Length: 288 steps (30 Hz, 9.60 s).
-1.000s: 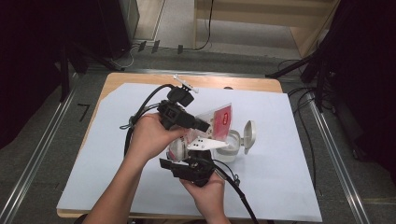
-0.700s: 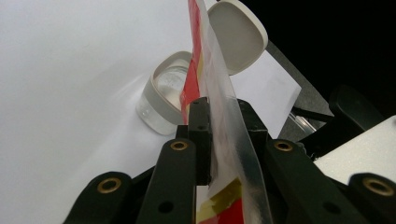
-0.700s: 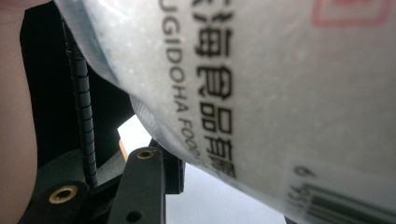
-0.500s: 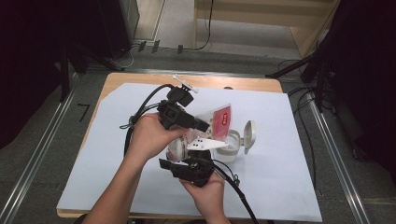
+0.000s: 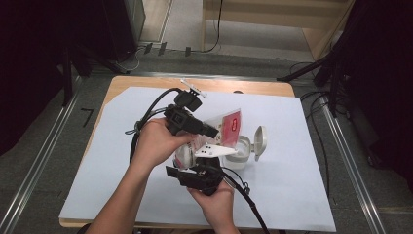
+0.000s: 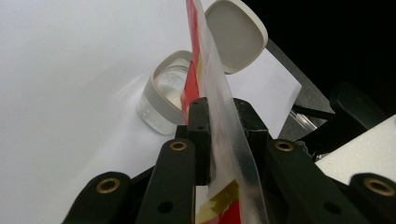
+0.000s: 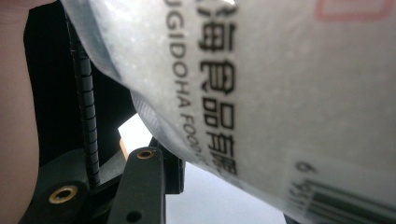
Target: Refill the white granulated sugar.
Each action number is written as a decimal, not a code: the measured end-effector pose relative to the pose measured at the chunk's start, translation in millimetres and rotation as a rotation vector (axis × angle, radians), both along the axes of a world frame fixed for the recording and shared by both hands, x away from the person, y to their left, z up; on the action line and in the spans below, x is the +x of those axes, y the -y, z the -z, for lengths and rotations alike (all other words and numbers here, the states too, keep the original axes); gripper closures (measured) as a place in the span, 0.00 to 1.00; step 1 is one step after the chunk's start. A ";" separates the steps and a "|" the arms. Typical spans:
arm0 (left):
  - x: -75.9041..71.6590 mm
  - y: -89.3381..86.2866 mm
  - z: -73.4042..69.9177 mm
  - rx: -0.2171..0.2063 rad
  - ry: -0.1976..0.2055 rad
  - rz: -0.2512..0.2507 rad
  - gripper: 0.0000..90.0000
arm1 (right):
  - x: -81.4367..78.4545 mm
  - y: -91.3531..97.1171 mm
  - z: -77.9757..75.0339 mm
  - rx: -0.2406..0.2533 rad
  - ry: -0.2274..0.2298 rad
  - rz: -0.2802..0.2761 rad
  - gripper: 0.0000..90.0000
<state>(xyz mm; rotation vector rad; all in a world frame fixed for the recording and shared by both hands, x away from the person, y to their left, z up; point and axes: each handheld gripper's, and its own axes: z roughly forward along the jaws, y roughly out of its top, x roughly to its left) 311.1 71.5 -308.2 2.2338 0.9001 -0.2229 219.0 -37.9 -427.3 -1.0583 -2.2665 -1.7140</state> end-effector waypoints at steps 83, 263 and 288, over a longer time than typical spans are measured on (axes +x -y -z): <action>-5.0 5.9 -1.9 0.016 0.024 0.000 0.88 | 0.0 -1.6 2.3 0.021 0.028 0.000 0.70; -2.1 20.9 -5.3 -0.028 0.058 -0.010 0.91 | 0.7 5.0 -6.2 0.018 0.049 0.014 0.70; -2.4 22.8 -6.6 -0.021 0.074 -0.001 0.91 | 0.9 4.5 -6.4 0.034 0.045 0.030 0.71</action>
